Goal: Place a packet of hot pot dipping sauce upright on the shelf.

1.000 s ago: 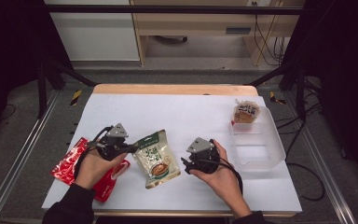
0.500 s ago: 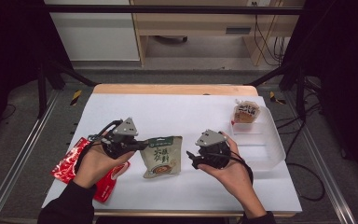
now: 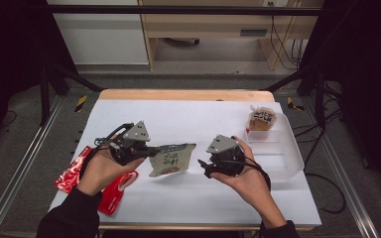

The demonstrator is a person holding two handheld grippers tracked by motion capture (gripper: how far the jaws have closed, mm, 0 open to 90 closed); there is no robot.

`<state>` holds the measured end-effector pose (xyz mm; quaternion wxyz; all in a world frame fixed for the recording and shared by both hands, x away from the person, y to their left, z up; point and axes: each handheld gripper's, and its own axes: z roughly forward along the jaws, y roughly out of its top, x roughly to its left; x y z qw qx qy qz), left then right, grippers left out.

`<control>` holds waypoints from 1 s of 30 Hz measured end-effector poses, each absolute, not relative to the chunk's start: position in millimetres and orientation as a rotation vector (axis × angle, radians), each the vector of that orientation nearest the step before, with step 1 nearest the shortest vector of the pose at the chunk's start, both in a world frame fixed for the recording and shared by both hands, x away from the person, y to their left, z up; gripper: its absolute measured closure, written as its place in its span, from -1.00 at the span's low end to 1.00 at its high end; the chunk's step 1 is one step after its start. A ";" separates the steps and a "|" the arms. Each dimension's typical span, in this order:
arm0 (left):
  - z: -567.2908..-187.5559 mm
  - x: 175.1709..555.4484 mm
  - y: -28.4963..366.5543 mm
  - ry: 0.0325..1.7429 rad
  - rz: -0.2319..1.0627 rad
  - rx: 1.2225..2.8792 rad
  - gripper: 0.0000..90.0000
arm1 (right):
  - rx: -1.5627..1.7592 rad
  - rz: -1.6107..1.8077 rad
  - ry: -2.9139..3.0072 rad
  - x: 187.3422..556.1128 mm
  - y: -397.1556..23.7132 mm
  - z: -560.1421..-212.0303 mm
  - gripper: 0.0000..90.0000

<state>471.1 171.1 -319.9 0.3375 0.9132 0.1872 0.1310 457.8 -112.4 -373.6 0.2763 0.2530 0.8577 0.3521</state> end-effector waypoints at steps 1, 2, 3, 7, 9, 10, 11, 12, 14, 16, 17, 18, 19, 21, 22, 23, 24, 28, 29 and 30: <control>-319.9 472.0 171.0 0.488 0.341 2.377 1.00 | 0.675 0.943 2.307 458.4 -111.4 -372.2 -0.56; -319.7 473.1 171.1 0.489 0.339 2.378 1.00 | 0.670 0.939 2.312 458.8 -110.2 -370.7 -0.56; -319.7 474.2 170.9 0.487 0.335 2.377 1.00 | 0.658 0.934 2.318 459.2 -109.2 -369.1 -0.56; -320.2 478.0 168.5 0.468 0.316 2.377 1.00 | 0.631 0.907 2.339 460.7 -106.1 -362.7 -0.57; -320.1 479.5 166.5 0.453 0.308 2.383 1.00 | 0.619 0.888 2.353 461.5 -105.4 -359.3 -0.58; -320.0 480.1 165.1 0.449 0.305 2.386 1.00 | 0.616 0.881 2.359 461.8 -105.3 -357.7 -0.59; -319.7 480.8 163.5 0.441 0.301 2.390 1.00 | 0.614 0.875 2.365 462.1 -105.3 -356.1 -0.59; -319.2 481.2 161.7 0.436 0.296 2.391 1.00 | 0.608 0.870 2.371 462.7 -105.6 -354.8 -0.60; -318.0 482.5 157.7 0.412 0.294 2.396 1.00 | 0.607 0.858 2.383 463.8 -106.4 -352.0 -0.62; -316.5 484.0 153.5 0.402 0.289 2.401 1.00 | 0.592 0.840 2.396 464.5 -107.8 -348.9 -0.63; -315.9 485.0 151.6 0.398 0.288 2.402 1.00 | 0.587 0.837 2.399 464.9 -108.6 -347.4 -0.63; -315.4 485.9 149.8 0.396 0.284 2.401 1.00 | 0.579 0.827 2.404 465.2 -109.6 -345.4 -0.62; -314.8 486.6 147.8 0.392 0.280 2.404 1.00 | 0.577 0.821 2.404 465.2 -110.3 -343.4 -0.61; -313.6 487.8 143.7 0.379 0.278 2.411 1.00 | 0.568 0.807 2.401 465.5 -112.3 -338.8 -0.59; -313.2 488.2 141.6 0.374 0.280 2.413 1.00 | 0.564 0.798 2.400 465.5 -113.5 -336.2 -0.56; -312.9 488.7 139.6 0.372 0.278 2.415 1.00 | 0.560 0.792 2.399 465.5 -114.3 -333.8 -0.53; -312.6 489.2 137.7 0.367 0.278 2.415 1.00 | 0.553 0.787 2.402 465.3 -115.2 -331.4 -0.51; -309.9 490.1 132.4 0.347 0.273 2.414 1.00 | 0.518 0.764 2.406 465.0 -116.9 -323.2 -0.42; -309.6 490.0 130.9 0.346 0.273 2.411 1.00 | 0.519 0.758 2.406 464.9 -116.7 -321.5 -0.42; -309.0 490.2 129.8 0.342 0.273 2.414 1.00 | 0.506 0.752 2.410 465.2 -116.7 -319.7 -0.40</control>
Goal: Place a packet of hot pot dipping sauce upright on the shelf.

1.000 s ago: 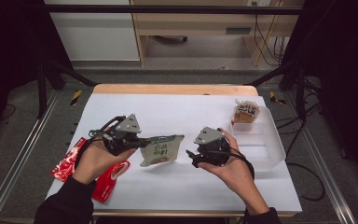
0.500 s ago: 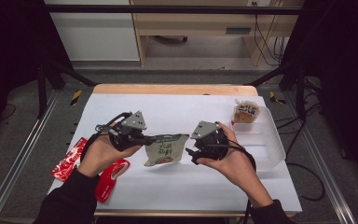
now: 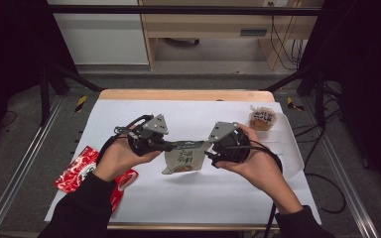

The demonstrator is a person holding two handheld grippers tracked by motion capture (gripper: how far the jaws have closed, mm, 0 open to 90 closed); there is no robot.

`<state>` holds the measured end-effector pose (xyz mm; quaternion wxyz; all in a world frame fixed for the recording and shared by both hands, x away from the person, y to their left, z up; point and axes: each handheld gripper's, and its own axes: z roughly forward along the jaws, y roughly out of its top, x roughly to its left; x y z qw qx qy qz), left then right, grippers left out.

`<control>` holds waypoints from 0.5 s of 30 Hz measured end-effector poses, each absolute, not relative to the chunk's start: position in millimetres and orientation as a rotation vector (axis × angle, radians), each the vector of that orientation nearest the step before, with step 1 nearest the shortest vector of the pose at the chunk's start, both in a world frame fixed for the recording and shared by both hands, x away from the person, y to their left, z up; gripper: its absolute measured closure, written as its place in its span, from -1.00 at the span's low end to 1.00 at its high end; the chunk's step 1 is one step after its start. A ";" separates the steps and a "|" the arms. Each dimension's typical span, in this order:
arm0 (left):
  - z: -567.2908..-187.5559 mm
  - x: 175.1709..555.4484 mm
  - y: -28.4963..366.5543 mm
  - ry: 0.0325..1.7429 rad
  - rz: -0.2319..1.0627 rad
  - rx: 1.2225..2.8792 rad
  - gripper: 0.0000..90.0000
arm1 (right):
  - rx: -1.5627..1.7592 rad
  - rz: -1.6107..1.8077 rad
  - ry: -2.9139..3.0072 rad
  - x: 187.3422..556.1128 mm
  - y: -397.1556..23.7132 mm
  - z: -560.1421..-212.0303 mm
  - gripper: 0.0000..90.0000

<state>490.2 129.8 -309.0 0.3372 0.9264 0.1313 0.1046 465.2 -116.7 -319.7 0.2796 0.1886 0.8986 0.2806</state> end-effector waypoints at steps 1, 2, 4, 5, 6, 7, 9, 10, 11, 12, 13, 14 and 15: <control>-308.7 490.2 128.5 0.342 0.273 2.415 1.00 | 0.502 0.751 2.409 465.0 -116.2 -318.2 -0.38; -308.4 490.3 127.5 0.340 0.271 2.415 1.00 | 0.496 0.751 2.416 464.8 -115.6 -316.3 -0.36; -308.3 490.5 125.5 0.336 0.270 2.414 1.00 | 0.483 0.750 2.423 465.2 -113.3 -313.8 -0.33; -308.4 490.6 124.5 0.335 0.269 2.412 1.00 | 0.464 0.743 2.427 466.0 -112.5 -312.9 -0.31; -309.0 490.6 123.6 0.334 0.271 2.406 1.00 | 0.463 0.737 2.431 466.3 -111.1 -312.2 -0.28; -308.4 490.6 123.0 0.331 0.270 2.413 1.00 | 0.448 0.729 2.434 467.2 -110.2 -311.7 -0.26; -308.5 490.4 121.9 0.333 0.264 2.408 1.00 | 0.443 0.726 2.439 468.6 -107.5 -311.9 -0.22; -308.8 490.7 121.4 0.328 0.268 2.401 1.00 | 0.430 0.715 2.444 469.9 -106.7 -312.0 -0.20; -308.1 490.8 121.2 0.328 0.266 2.406 1.00 | 0.425 0.708 2.447 470.7 -105.5 -312.5 -0.18; -307.7 490.7 120.9 0.327 0.269 2.407 1.00 | 0.420 0.705 2.454 471.4 -104.2 -313.3 -0.15; -307.4 490.3 120.8 0.328 0.263 2.405 1.00 | 0.412 0.702 2.457 472.0 -103.0 -314.2 -0.11; -306.9 490.4 120.7 0.324 0.266 2.405 1.00 | 0.406 0.694 2.460 472.5 -102.1 -315.2 -0.08; -306.5 489.9 120.5 0.322 0.266 2.402 1.00 | 0.396 0.690 2.466 473.0 -101.0 -316.3 -0.05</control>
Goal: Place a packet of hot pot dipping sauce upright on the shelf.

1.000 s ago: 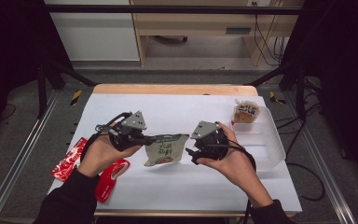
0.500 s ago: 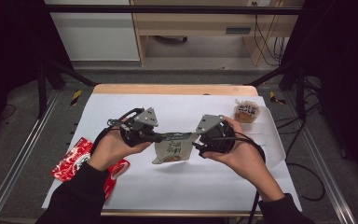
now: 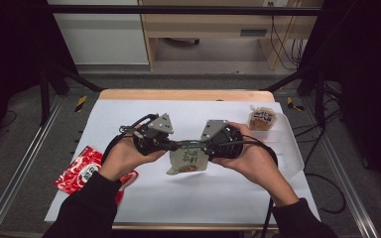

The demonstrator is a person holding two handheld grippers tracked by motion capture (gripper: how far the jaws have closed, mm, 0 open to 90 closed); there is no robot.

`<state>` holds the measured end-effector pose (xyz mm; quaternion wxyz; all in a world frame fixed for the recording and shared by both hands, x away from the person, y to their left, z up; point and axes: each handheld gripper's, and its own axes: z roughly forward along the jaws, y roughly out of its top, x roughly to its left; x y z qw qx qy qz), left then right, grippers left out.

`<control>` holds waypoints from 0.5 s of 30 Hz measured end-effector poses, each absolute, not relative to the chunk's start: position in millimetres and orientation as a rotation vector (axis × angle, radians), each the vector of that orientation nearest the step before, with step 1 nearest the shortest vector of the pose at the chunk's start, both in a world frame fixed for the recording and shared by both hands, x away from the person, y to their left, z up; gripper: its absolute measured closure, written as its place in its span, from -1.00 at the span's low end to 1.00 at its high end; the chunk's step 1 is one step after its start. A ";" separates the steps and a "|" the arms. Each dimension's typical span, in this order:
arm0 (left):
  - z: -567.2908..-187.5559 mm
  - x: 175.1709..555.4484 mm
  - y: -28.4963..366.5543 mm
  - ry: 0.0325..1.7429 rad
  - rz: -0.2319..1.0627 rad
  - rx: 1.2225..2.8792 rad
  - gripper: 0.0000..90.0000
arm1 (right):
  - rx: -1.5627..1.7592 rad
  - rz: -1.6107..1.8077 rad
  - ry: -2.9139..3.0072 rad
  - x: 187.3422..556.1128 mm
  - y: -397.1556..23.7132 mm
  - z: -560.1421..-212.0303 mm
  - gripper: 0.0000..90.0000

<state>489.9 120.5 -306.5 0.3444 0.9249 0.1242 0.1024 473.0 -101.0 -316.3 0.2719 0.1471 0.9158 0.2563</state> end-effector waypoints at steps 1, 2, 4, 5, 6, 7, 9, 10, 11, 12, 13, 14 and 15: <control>-306.1 489.4 120.4 0.321 0.266 2.401 1.00 | 0.390 0.683 2.468 473.2 -100.2 -317.4 0.00; -305.7 489.1 120.4 0.321 0.267 2.400 1.00 | 0.387 0.678 2.469 473.5 -99.7 -318.3 0.05; -304.9 489.2 120.7 0.319 0.266 2.400 1.00 | 0.363 0.667 2.478 474.3 -99.6 -319.2 0.14; -304.8 489.3 120.7 0.317 0.265 2.400 1.00 | 0.352 0.668 2.483 474.8 -99.5 -319.5 0.17; -304.8 489.4 120.7 0.315 0.264 2.402 1.00 | 0.351 0.669 2.490 474.9 -99.0 -320.0 0.21; -304.9 489.4 120.6 0.314 0.262 2.402 1.00 | 0.345 0.662 2.493 475.1 -98.6 -320.1 0.24; -305.1 489.3 120.4 0.312 0.259 2.405 1.00 | 0.330 0.653 2.504 476.1 -97.8 -320.4 0.27; -305.2 489.2 120.3 0.311 0.260 2.405 1.00 | 0.328 0.651 2.510 476.6 -97.6 -320.7 0.30; -305.3 489.2 120.2 0.310 0.259 2.405 1.00 | 0.325 0.647 2.516 477.3 -97.4 -321.0 0.32; -305.2 489.1 119.9 0.309 0.260 2.405 1.00 | 0.320 0.645 2.523 478.1 -97.3 -321.6 0.32; -305.2 489.0 119.6 0.307 0.260 2.405 1.00 | 0.319 0.643 2.530 478.8 -97.0 -322.4 0.33; -305.2 488.9 119.3 0.303 0.256 2.405 1.00 | 0.316 0.642 2.538 479.3 -96.6 -323.2 0.34; -305.4 488.7 118.7 0.304 0.258 2.401 1.00 | 0.313 0.638 2.547 479.9 -96.1 -323.9 0.35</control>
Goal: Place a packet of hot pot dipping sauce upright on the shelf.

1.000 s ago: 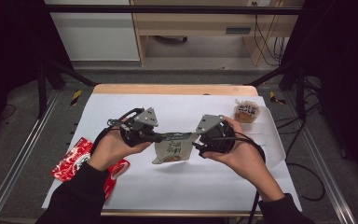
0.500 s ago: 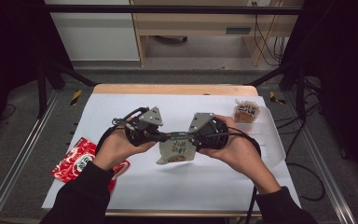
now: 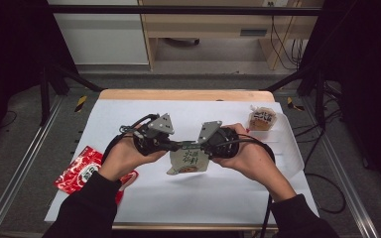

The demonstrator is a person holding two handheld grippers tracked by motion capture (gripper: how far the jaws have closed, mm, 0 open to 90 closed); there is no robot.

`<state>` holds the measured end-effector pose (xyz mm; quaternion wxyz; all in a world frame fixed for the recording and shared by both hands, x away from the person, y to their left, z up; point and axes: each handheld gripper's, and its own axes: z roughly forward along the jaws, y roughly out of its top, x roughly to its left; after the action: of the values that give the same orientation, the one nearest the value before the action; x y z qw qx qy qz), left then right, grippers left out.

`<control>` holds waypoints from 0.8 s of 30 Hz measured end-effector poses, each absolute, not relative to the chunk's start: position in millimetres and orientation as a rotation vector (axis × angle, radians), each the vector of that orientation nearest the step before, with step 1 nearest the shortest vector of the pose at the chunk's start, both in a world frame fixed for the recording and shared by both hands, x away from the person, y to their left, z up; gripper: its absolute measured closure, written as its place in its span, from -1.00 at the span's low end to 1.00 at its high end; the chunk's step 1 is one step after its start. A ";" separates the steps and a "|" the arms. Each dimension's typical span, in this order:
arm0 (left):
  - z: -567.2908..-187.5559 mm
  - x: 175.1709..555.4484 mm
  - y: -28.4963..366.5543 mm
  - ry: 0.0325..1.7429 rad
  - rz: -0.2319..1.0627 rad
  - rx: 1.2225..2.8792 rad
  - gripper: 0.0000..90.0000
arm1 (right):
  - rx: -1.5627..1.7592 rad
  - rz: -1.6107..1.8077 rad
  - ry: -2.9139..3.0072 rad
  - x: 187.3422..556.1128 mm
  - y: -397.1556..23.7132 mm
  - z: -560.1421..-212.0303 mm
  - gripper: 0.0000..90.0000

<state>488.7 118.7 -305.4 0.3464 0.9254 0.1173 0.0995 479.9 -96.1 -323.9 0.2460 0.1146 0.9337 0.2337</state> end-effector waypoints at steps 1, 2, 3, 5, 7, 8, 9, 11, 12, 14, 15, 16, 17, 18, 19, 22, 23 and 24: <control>-305.5 488.6 118.4 0.303 0.258 2.402 1.00 | 0.306 0.628 2.556 480.8 -95.6 -324.6 0.37; -305.7 488.6 118.2 0.302 0.257 2.401 1.00 | 0.303 0.626 2.559 481.2 -95.3 -325.1 0.38; -305.8 488.6 118.1 0.303 0.257 2.401 1.00 | 0.308 0.621 2.566 481.9 -95.1 -325.6 0.42; -306.0 488.3 117.8 0.304 0.253 2.403 1.00 | 0.309 0.620 2.583 483.3 -94.8 -326.9 0.48; -306.0 488.6 117.7 0.303 0.255 2.405 1.00 | 0.306 0.610 2.592 484.2 -94.7 -327.7 0.58; -306.1 488.6 117.6 0.305 0.254 2.405 1.00 | 0.306 0.609 2.593 484.3 -94.5 -328.0 0.64; -306.2 488.7 117.5 0.305 0.252 2.406 1.00 | 0.301 0.610 2.594 484.5 -94.3 -327.9 0.69; -306.4 489.1 117.4 0.310 0.252 2.405 1.00 | 0.292 0.607 2.598 484.1 -93.8 -327.4 0.79; -306.4 489.4 117.7 0.312 0.251 2.404 1.00 | 0.286 0.602 2.598 484.0 -93.5 -327.2 0.87; -306.0 490.1 118.9 0.316 0.252 2.402 1.00 | 0.288 0.605 2.600 483.6 -93.3 -326.5 0.96; -305.9 490.5 119.3 0.316 0.255 2.398 1.00 | 0.289 0.607 2.599 483.5 -93.4 -325.9 0.97; -305.9 490.7 119.5 0.315 0.257 2.393 1.00 | 0.287 0.610 2.600 483.4 -93.3 -325.4 0.98; -305.8 490.7 119.8 0.316 0.258 2.393 1.00 | 0.286 0.608 2.599 483.2 -93.1 -324.8 0.98; -305.8 490.7 119.9 0.317 0.258 2.391 1.00 | 0.285 0.603 2.597 483.1 -92.8 -324.3 0.99; -306.1 490.6 120.3 0.317 0.251 2.387 1.00 | 0.287 0.602 2.598 483.0 -92.5 -323.7 0.99; -307.3 491.3 122.2 0.326 0.251 2.375 1.00 | 0.292 0.602 2.597 483.5 -92.6 -321.4 0.99; -307.6 491.8 123.1 0.326 0.248 2.371 1.00 | 0.293 0.605 2.596 483.9 -92.6 -320.5 0.99; -308.0 491.9 123.8 0.330 0.247 2.366 1.00 | 0.301 0.610 2.590 484.0 -92.3 -319.9 0.99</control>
<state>491.9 123.8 -308.0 0.3617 0.9185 0.1280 0.0959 484.0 -92.3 -319.9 0.2299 0.1092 0.9413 0.2216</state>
